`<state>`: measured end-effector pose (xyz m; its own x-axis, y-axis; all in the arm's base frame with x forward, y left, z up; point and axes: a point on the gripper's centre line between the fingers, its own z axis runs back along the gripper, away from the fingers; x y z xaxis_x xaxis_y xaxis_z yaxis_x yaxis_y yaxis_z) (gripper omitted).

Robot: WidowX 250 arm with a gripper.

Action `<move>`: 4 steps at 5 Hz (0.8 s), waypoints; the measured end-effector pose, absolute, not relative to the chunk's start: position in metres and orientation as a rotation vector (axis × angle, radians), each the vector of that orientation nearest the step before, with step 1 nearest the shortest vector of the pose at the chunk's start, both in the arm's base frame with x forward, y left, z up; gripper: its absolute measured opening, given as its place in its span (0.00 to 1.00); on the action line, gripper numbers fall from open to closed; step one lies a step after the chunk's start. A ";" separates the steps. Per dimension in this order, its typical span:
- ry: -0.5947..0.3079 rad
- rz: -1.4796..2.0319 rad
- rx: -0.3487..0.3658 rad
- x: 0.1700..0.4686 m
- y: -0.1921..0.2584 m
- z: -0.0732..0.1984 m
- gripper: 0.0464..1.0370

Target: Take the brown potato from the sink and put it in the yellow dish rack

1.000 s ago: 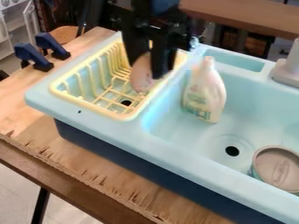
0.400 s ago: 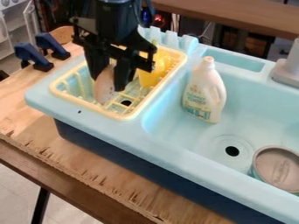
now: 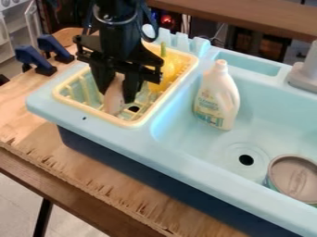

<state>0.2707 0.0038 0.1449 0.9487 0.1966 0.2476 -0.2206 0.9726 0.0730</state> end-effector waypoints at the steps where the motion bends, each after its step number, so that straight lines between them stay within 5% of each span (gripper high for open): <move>1: -0.232 0.242 0.084 0.275 0.008 0.138 0.46; 4: -0.163 0.249 0.095 0.293 0.023 0.109 0.46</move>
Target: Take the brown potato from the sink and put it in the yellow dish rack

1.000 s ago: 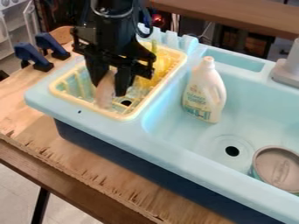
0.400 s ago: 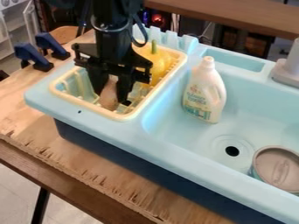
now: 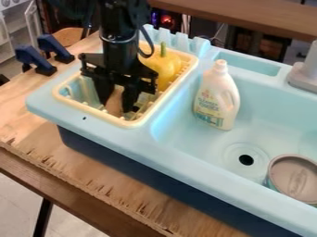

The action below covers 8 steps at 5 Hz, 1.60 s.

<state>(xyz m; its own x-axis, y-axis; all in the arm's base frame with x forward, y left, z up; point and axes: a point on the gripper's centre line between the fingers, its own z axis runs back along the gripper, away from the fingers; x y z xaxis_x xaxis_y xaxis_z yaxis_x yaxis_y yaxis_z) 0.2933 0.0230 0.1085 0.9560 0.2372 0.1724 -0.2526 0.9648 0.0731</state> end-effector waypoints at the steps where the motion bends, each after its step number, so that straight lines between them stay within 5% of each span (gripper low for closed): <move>1: -0.175 0.242 0.089 0.295 0.024 0.109 0.48; 2: -0.190 0.239 0.061 0.294 0.020 0.108 0.56; 3: -0.246 0.226 0.022 0.292 0.016 0.118 0.87; 4: -0.266 0.212 0.005 0.288 0.013 0.123 0.97; 6: -0.210 0.134 0.019 0.283 0.000 0.165 0.97; 8: 0.008 -0.170 0.018 0.296 -0.062 0.183 0.97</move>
